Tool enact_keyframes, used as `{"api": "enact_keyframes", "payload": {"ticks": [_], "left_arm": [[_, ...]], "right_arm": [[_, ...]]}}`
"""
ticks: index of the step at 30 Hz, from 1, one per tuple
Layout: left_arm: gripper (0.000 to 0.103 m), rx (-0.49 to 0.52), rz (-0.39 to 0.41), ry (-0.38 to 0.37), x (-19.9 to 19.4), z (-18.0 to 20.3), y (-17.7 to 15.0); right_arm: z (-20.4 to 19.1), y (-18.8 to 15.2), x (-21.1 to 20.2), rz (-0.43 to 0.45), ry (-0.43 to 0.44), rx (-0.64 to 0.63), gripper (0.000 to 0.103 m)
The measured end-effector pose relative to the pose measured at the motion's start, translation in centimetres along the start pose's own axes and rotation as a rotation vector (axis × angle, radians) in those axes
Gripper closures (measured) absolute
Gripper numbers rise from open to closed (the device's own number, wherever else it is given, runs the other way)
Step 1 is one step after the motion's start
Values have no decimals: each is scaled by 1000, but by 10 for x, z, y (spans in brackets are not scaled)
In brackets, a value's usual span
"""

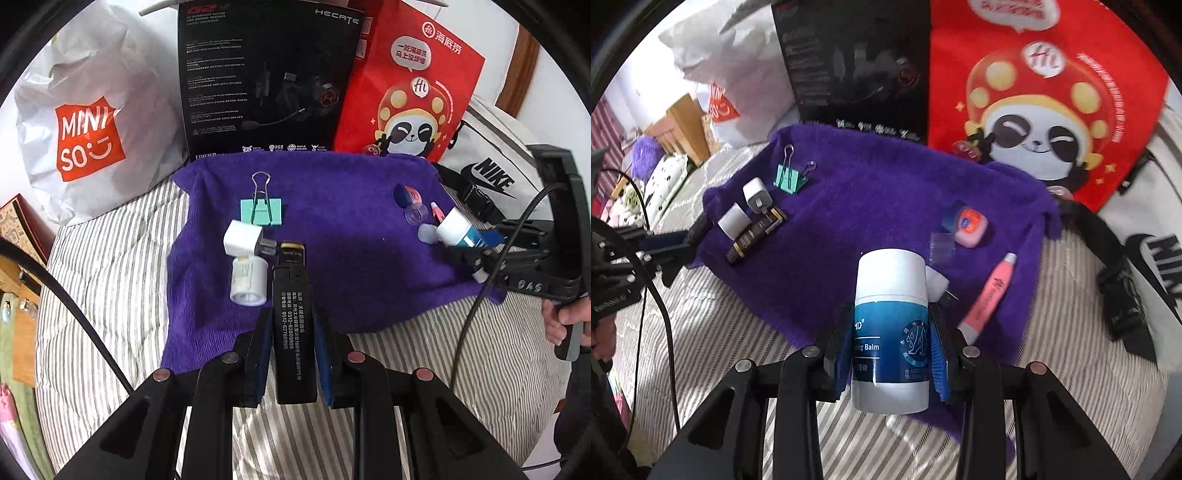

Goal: Organize rigid objects
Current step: 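Carry the balm stick to the towel with the right tool while the left tool carries the black stick, then lower the balm stick onto the towel beside the USB plug and open the right tool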

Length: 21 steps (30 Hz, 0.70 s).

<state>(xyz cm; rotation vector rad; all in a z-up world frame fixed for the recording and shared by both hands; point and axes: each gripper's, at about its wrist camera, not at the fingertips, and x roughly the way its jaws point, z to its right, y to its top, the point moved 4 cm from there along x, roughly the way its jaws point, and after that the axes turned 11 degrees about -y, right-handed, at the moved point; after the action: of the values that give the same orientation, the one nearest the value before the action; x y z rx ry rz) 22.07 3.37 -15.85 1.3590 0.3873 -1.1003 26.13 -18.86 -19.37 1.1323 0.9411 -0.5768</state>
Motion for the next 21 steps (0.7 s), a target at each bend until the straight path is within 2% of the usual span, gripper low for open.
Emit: {"api": "enact_keyframes", "payload": {"ticks": [11,21], "left_arm": [[82,-17,5,-17,8,-12,14],[82,-40,-5,-38,16,-17,11]], "right_arm": [[-11,1,39,-72,-16,-52,67],[-13,-2,39,-49,-28,-56,65]]}}
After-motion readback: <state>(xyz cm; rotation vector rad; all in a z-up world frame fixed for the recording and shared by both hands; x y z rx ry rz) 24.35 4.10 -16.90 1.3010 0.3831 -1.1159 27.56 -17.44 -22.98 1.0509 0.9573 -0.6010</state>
